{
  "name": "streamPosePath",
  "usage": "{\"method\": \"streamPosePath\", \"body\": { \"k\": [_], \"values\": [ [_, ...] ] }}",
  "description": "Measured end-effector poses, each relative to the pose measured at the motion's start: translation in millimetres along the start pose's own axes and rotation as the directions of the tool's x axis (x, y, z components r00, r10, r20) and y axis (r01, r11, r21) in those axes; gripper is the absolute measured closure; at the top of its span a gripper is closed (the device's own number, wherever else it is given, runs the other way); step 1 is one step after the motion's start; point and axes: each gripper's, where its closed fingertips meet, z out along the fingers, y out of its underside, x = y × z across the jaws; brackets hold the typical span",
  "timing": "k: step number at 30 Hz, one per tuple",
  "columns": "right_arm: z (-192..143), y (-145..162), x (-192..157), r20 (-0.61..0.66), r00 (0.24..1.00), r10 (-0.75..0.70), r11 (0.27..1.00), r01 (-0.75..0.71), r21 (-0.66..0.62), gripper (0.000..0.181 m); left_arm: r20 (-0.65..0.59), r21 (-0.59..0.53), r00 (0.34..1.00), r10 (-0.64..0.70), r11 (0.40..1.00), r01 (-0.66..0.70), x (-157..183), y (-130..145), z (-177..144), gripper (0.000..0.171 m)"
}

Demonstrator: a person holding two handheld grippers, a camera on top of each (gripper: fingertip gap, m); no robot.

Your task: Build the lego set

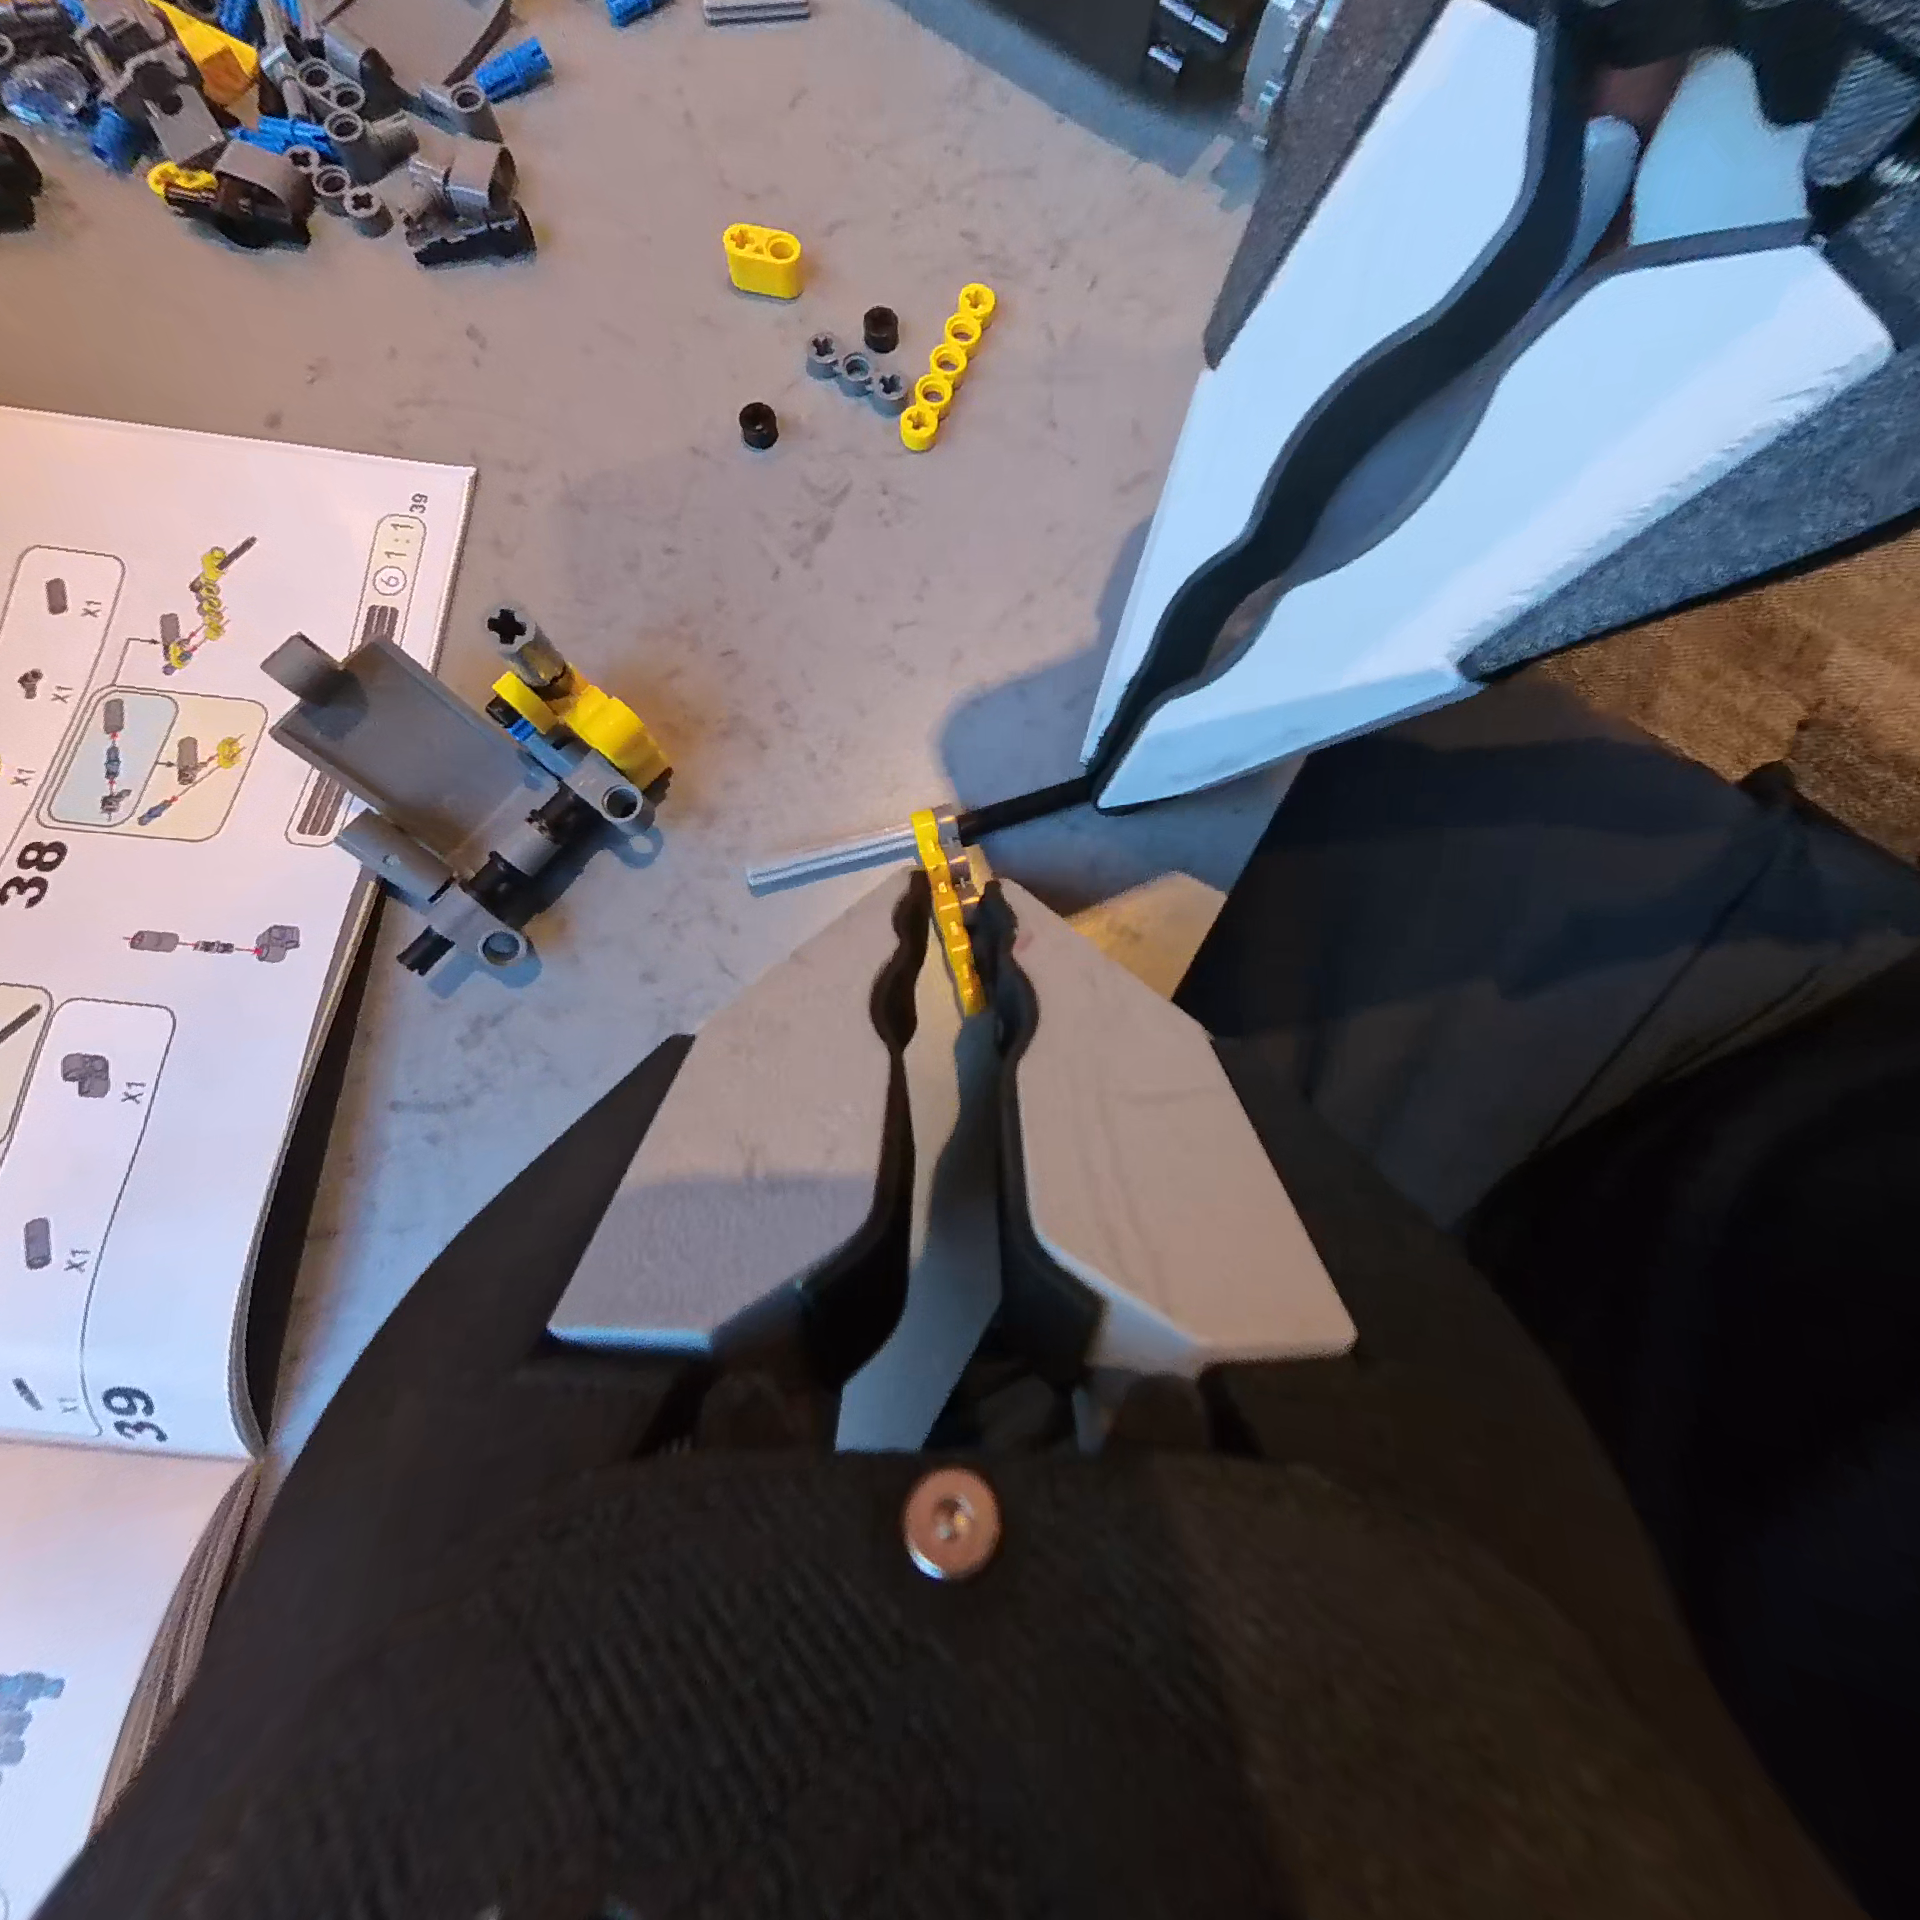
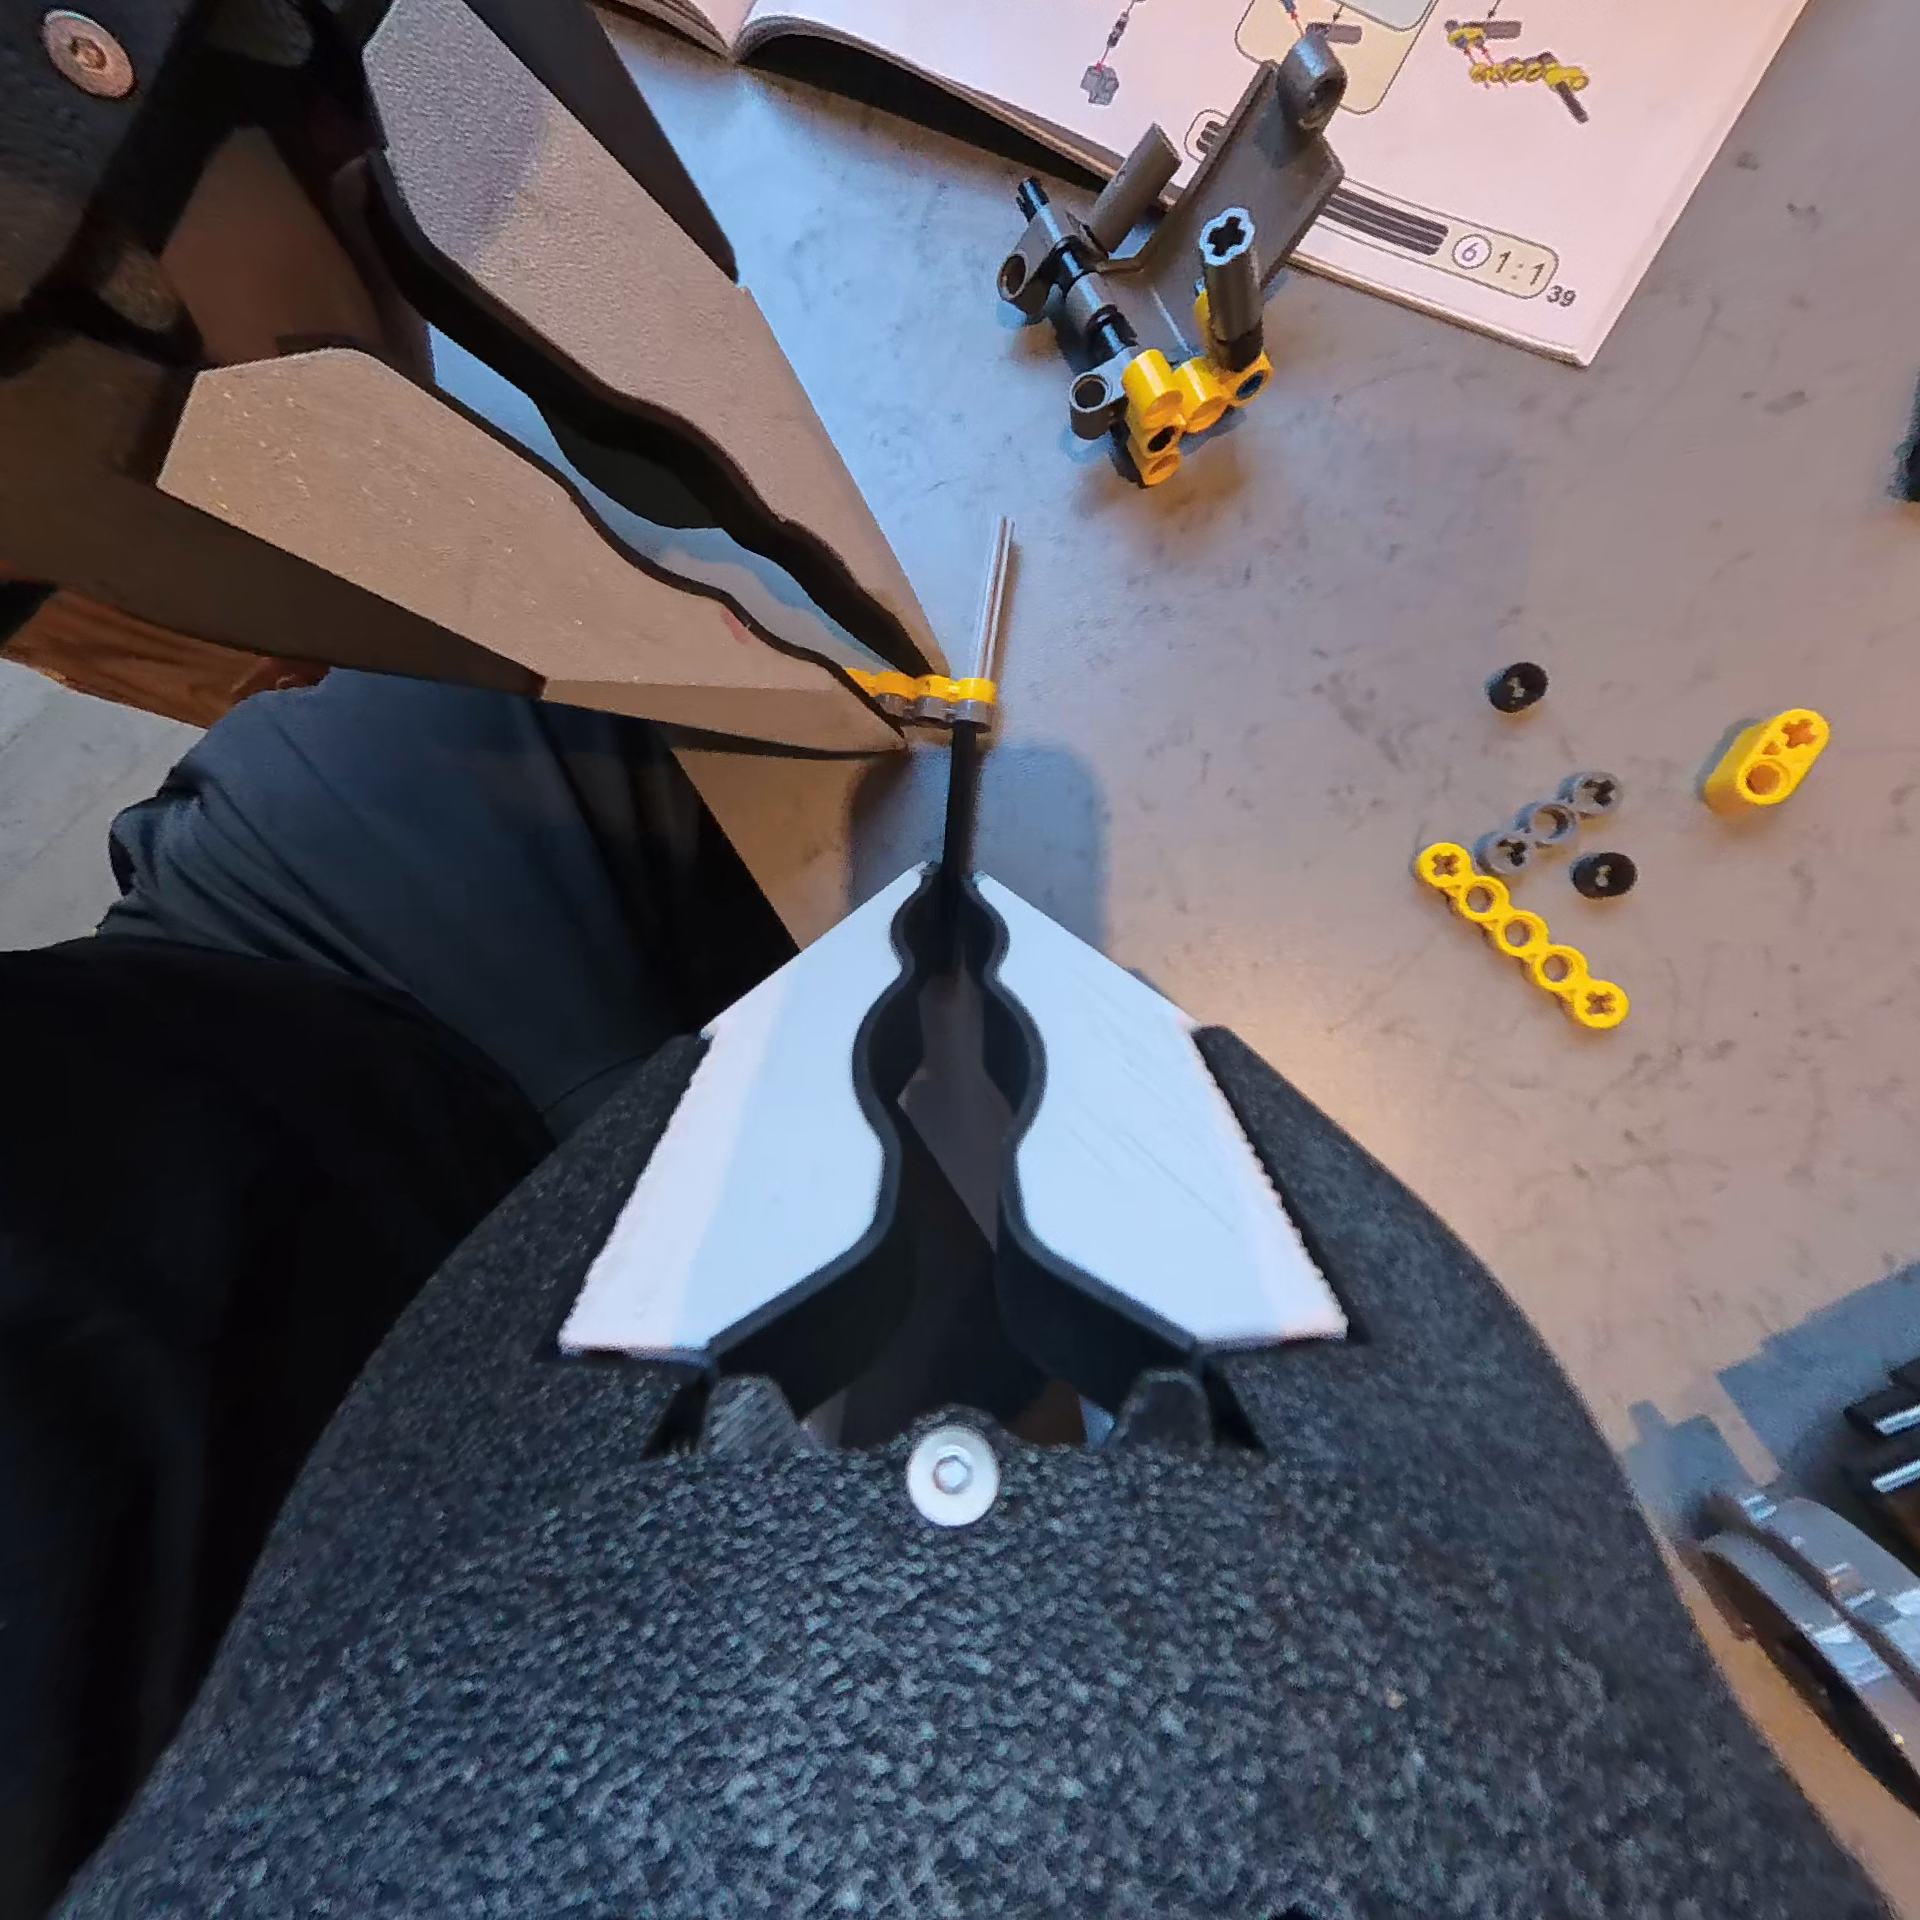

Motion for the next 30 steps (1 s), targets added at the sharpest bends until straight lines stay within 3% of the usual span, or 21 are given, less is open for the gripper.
{"method": "streamPosePath", "body": {
  "k": [30],
  "values": [
    [0.7, -1.4, -4.5, -0.019, 0.989, 0.147, 0.984, -0.145, 0.1, 0.18, -0.06, 0.014, 0.994, 0.087, 0.996, -0.086, 0.9, 1.9, -0.9, 0.163]
  ]
}}
